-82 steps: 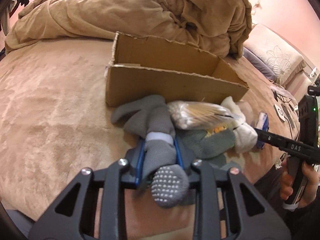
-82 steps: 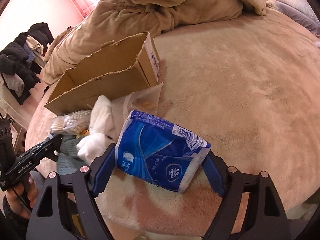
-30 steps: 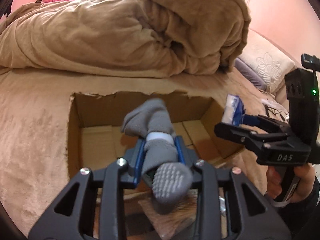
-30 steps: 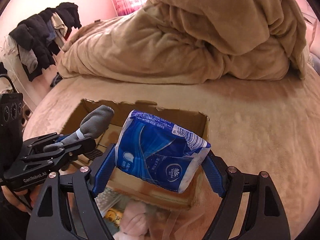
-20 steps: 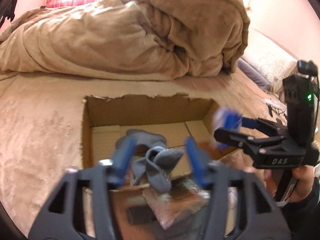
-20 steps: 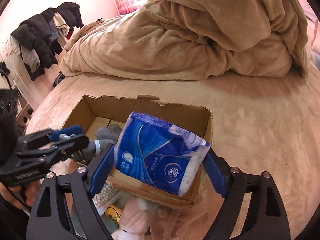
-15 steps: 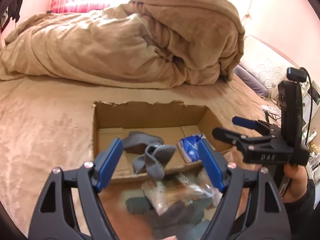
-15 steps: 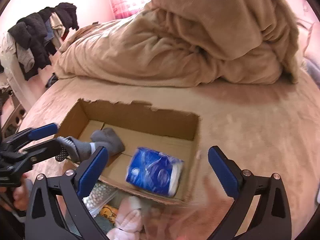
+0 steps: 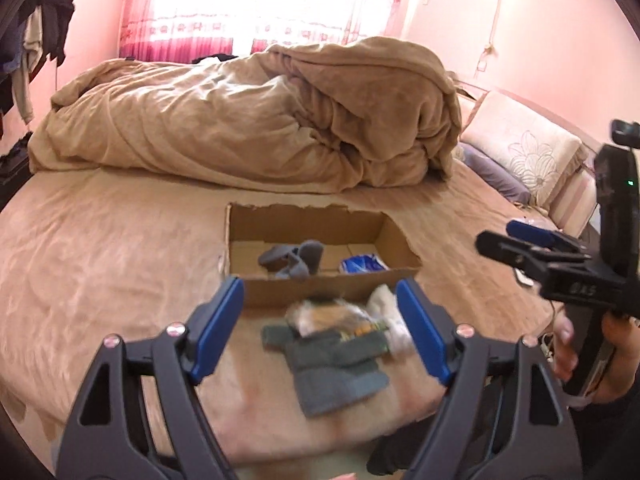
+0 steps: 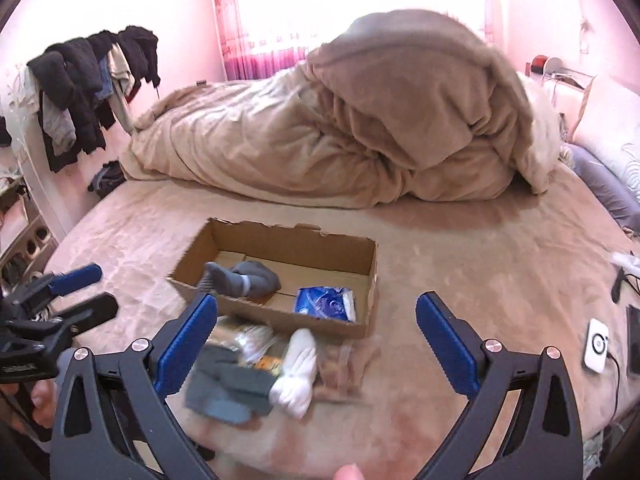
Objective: Organize objects
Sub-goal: 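Withdraw both tools from the box toward the remaining pile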
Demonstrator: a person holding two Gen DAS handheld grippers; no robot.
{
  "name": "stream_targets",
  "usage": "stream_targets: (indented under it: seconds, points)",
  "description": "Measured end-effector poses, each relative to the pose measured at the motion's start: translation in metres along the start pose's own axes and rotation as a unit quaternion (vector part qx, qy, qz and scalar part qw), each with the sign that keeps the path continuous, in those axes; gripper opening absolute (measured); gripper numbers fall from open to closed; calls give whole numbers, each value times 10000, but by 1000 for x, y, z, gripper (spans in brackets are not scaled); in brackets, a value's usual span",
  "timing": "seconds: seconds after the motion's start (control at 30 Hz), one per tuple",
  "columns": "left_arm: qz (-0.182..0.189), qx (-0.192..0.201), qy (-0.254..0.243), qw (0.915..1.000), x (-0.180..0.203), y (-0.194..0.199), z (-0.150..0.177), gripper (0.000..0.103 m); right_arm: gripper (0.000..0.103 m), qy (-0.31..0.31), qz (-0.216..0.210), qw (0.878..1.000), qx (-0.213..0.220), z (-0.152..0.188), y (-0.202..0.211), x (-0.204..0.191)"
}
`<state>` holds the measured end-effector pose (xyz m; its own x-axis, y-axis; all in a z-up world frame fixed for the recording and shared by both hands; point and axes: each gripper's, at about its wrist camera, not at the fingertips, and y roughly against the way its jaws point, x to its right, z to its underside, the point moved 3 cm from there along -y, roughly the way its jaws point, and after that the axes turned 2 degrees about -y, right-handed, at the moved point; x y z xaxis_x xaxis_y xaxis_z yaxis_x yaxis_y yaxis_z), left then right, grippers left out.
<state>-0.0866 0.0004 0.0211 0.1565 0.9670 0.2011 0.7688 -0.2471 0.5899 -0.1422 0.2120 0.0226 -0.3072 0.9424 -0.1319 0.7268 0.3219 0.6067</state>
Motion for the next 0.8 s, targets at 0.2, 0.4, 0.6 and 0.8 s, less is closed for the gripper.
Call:
stream_targets:
  seconds: [0.2,0.4,0.6,0.8]
  points:
    - [-19,-9,75,10000,5,22,23,80,100,-111,-108,9997,186,22,43,-10]
    - [-105,-87,-77,9999,7,25,45,80,100,-250,-232,9993,119,50,57,-13]
    - [-100,-380,36,9992,0,2,65,80,95,-226,-111,9996,-127,69,43,-13]
    - [-17,-626,110,9980,-1,-27,77,80,95,-238,56,9994,-259,78,15,0]
